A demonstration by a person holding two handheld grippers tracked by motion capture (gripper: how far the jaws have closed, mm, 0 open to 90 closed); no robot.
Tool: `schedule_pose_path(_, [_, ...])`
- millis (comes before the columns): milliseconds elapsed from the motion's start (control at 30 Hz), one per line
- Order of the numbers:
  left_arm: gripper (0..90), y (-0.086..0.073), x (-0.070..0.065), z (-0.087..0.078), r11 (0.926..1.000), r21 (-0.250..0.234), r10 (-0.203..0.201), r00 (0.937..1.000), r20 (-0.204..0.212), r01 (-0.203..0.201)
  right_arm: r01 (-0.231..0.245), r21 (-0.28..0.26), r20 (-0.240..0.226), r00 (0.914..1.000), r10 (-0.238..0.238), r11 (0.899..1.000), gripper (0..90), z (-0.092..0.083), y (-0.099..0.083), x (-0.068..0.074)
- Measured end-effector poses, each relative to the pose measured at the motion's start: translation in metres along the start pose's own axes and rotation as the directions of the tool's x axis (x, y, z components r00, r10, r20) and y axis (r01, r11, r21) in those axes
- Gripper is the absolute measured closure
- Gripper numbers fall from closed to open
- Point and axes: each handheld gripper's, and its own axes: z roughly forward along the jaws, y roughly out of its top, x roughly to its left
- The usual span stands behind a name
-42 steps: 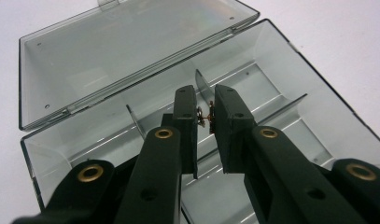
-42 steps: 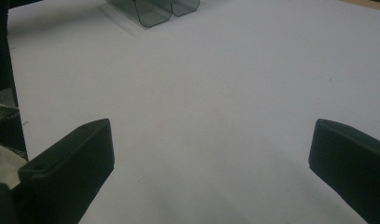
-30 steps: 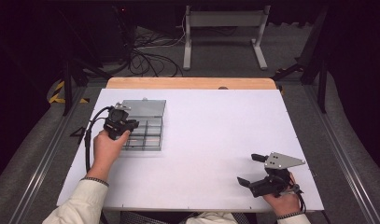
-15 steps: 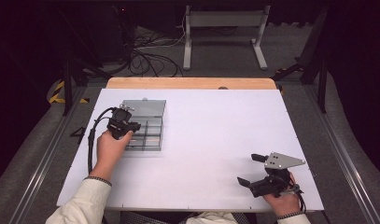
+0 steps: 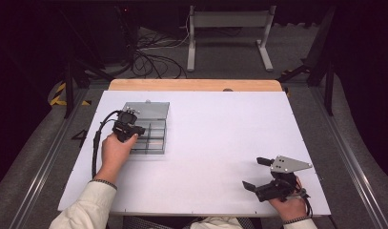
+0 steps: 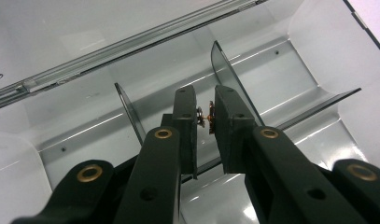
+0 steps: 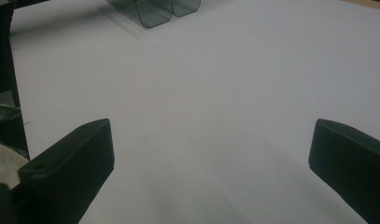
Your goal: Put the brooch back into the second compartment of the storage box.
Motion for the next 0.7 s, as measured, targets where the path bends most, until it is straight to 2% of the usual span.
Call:
schedule_pose_path(133, [78.6, 0.0, 0.001, 0.001, 1.0, 0.004, -0.002, 1.0, 0.004, 0.002, -0.001, -0.002, -0.001, 1.0, 0.001, 1.0, 0.7, 0.0, 0.0, 0.0])
schedule_pose_path(300, [73.5, -0.001, 0.001, 0.002, 1.0, 0.007, 0.002, 0.9999, 0.011, -0.002, 0.001, 0.0, -0.003, 1.0, -0.001, 1.0, 0.7, 0.0, 0.0, 0.0])
schedule_pose_path(333, [69.7, -0.001, 0.001, 0.001, 1.0, -0.004, 0.001, 0.9999, 0.015, 0.0, 0.001, -0.001, -0.004, 1.0, -0.001, 1.0, 0.7, 0.0, 0.0, 0.0])
schedule_pose_path(600, [60.0, -0.001, -0.003, -0.007, 0.999, -0.043, 0.01, 0.9997, 0.023, -0.009, 0.002, -0.001, -0.005, 1.0, -0.002, 1.0, 0.7, 0.0, 0.0, 0.0])
schedule_pose_path(700, [54.2, -0.001, -0.006, -0.016, 0.9966, -0.08, 0.023, 0.9996, 0.015, -0.022, 0.001, -0.003, -0.006, 1.0, -0.001, 1.0, 0.7, 0.0, 0.0, 0.0])
